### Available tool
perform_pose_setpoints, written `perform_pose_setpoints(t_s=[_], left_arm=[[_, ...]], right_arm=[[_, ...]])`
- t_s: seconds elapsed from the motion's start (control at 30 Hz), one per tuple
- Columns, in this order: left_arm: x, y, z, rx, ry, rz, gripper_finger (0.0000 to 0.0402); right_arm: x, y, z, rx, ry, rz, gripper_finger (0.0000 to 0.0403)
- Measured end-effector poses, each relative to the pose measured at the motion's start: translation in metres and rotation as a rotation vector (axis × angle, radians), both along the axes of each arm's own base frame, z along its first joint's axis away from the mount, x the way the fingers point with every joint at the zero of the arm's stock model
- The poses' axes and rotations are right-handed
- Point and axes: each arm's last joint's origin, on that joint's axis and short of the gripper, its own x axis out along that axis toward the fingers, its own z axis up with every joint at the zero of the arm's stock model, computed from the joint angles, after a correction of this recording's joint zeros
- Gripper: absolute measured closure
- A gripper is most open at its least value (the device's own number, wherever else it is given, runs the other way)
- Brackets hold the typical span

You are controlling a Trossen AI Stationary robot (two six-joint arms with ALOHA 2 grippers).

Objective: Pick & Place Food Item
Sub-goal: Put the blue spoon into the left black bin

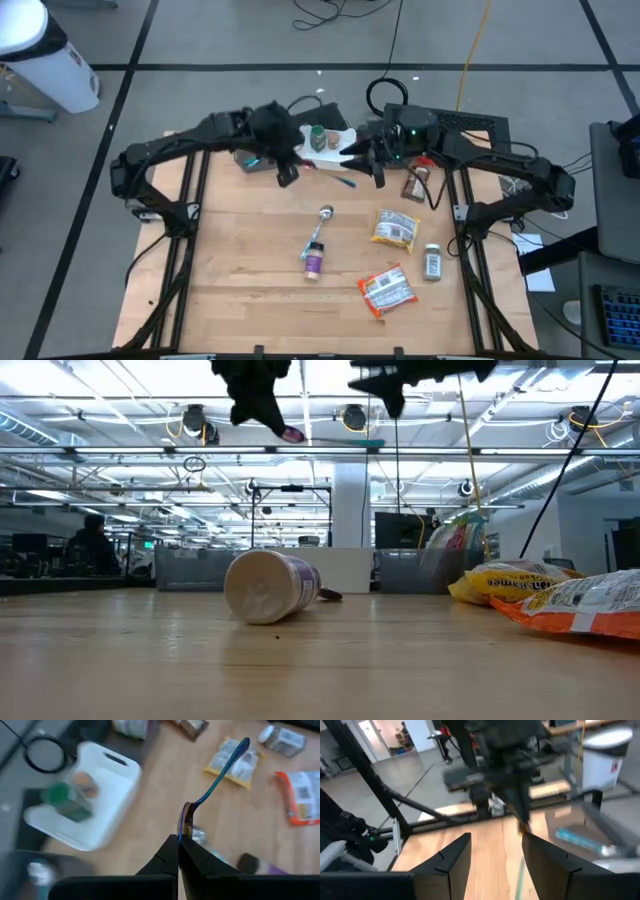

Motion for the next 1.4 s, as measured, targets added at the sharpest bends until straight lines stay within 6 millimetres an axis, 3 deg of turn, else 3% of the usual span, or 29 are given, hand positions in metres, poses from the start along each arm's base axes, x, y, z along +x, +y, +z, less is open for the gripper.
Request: perform_pose_setpoints(t_s=[0.13,0.3,0.67,1.2,1.4], left_arm=[[0.003,0.01,0.026,0.113,-0.008,-0.049,0.0398],[0.012,0.01,0.042,0.173,0.051,-0.142,0.0399],[0.053,-0.007,0.042,0.295,0.156,-0.25,0.0398],[0.059,-0.011,0.044,0.326,0.122,-0.276,0.0398],[0.06,-0.011,0.045,0.329,0.115,-0.275,0.0398]], right_arm=[[0.007,0.001,0.011,-0.006,-0.003,0.032,0.0234],[0.014,-0.008,0.003,0.065,0.036,0.005,0.0234],[0.026,-0.017,-0.014,0.098,0.1,-0.113,0.0234],[0.033,-0.02,-0.023,0.109,0.122,-0.112,0.0238],[0.035,-0.023,-0.027,0.114,0.135,-0.115,0.0293]])
